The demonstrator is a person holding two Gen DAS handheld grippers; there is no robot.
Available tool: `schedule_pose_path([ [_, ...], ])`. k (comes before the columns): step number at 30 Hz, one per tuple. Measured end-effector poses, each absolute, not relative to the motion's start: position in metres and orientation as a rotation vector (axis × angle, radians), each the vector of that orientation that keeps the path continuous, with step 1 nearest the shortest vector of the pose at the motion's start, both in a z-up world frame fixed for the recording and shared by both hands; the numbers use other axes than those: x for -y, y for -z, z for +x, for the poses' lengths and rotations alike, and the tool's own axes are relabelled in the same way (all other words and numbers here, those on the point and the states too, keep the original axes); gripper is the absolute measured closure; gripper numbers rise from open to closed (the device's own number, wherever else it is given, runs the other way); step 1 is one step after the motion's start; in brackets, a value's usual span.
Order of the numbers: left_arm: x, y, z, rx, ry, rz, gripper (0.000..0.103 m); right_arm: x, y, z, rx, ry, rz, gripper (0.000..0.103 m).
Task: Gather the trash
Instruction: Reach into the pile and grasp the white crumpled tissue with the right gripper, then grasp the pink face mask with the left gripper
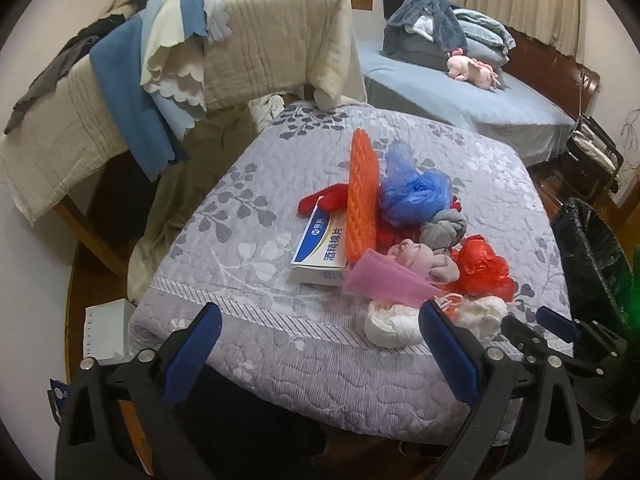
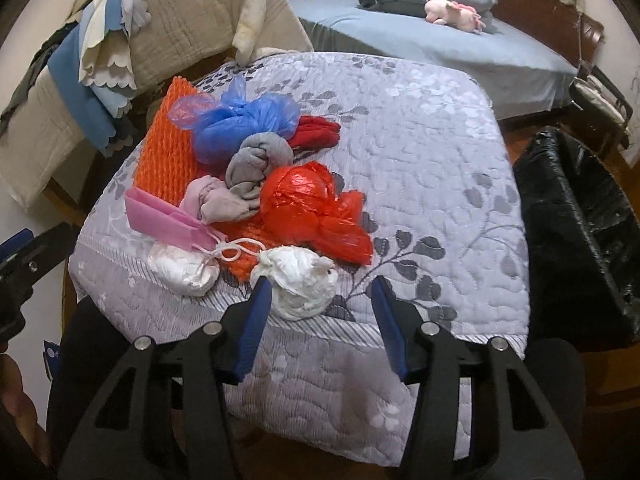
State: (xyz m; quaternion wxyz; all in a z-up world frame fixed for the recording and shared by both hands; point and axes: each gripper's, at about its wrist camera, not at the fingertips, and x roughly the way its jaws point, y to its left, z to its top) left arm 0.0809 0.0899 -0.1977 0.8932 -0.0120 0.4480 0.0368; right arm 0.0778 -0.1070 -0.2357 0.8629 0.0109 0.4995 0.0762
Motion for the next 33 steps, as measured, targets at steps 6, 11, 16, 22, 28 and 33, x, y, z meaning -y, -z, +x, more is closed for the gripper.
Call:
schedule_pose_path([
  [6,-0.085,0.207,0.093,-0.946,-0.06,-0.023,0.006,0.102,0.25,0.09,-1.077,-0.186,0.012,0.052],
  [11,-0.08,0.209,0.102,-0.953,-0.048,-0.015,0.006,0.101,0.262,0.098,-1.119,-0.225,0.021,0.084],
  [16,-0.074,0.215,0.111,-0.973,-0.045,-0.011,0.006,0.111,0.252,0.097,-1.106,-0.266,0.073,0.092],
  [22,-0.064,0.223,0.123,-0.999,-0.033,-0.011,0.006,0.124,0.23,0.094,-1.061,-0.278,0.113,0.093],
  [28,-0.057,0.234,0.133,-1.028,-0.031,-0.008,0.023,0.132,0.227,0.097,-1.057,-0.269,0.128,0.093],
  [33,-0.056,0.242,0.137,-1.062,-0.005,-0.031,0.044,0.136,0.227,0.099,-1.058,-0.262,0.144,0.093],
])
